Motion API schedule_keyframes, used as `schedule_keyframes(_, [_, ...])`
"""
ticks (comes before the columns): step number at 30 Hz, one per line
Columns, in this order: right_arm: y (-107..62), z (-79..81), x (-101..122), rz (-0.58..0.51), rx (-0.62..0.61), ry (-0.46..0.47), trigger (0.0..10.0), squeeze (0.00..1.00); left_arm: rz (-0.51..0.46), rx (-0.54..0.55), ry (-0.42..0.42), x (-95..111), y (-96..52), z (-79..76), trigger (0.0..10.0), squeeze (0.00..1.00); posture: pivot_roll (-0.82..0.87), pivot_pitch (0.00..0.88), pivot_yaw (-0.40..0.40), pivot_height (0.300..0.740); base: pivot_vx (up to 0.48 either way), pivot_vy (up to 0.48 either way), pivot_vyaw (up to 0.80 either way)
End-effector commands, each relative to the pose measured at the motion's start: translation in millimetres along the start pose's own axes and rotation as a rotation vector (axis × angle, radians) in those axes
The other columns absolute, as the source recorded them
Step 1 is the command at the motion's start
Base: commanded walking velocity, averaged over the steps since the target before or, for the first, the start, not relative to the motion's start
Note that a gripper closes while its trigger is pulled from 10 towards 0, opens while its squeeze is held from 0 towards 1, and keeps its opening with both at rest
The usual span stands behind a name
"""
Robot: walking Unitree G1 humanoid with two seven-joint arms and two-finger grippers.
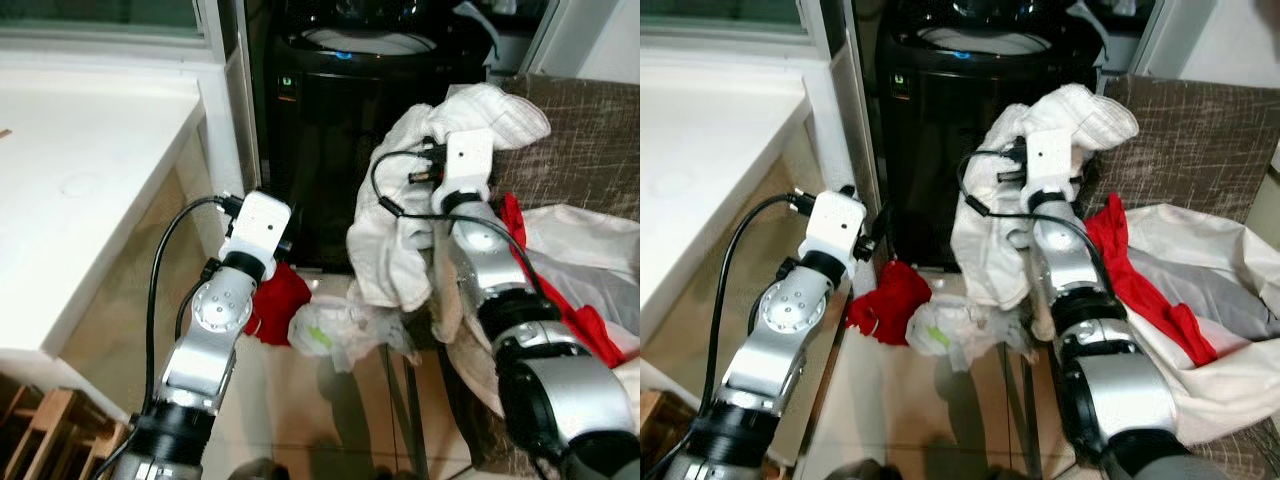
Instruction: Clothes washing
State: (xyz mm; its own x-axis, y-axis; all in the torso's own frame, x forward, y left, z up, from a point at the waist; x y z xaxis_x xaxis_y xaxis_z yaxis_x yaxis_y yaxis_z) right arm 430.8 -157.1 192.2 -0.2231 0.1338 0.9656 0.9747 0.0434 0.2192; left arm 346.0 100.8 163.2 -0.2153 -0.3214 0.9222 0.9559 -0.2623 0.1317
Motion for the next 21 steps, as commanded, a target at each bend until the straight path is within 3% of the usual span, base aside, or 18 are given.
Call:
schedule_keyframes(1, [18.1,2.9,63.9,-0.223,0.014,-0.025,0.0,0.00,-0.026,0.017,0.015,6.9,2.5,2.4,10.0,0.00,-0.01,0.000,-0.002,0.740,0.307,0.368,0.00])
schedule_keyframes(4, [28.3,-0.3,100.7,-0.320,0.017,-0.045,0.0,0.00,-0.039,0.016,0.017,10.7,4.3,0.3,10.0,0.00,0.00,0.000,-0.007,0.740,0.310,0.366,0.00])
schedule_keyframes(6, [30.0,-0.7,106.3,-0.333,0.019,-0.047,0.0,0.00,-0.043,0.014,0.020,11.5,4.8,-0.3,10.0,0.00,0.00,0.000,-0.008,0.740,0.315,0.364,0.00])
schedule_keyframes(21, [40.8,-10.1,141.9,-0.404,-0.003,-0.088,0.0,0.00,-0.059,-0.017,0.063,16.2,6.6,-5.5,10.0,0.00,0.01,0.000,-0.019,0.740,0.468,0.000,0.00])
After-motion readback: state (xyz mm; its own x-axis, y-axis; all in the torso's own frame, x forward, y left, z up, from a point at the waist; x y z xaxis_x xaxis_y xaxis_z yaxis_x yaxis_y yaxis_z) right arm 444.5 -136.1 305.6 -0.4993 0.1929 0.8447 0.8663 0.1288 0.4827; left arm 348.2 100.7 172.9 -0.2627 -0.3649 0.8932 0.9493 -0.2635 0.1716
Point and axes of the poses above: a point about 5 cm out from each wrist's last joint towards the gripper, its own y axis pointing out of the wrist towards the gripper, its own x axis along the axis of the wrist's last joint, z = x × y, the point moved 4 cm from there along y, pointing out of the wrist towards the gripper, and after that the axes turned 2 degrees about y, right-handed, at the moved point
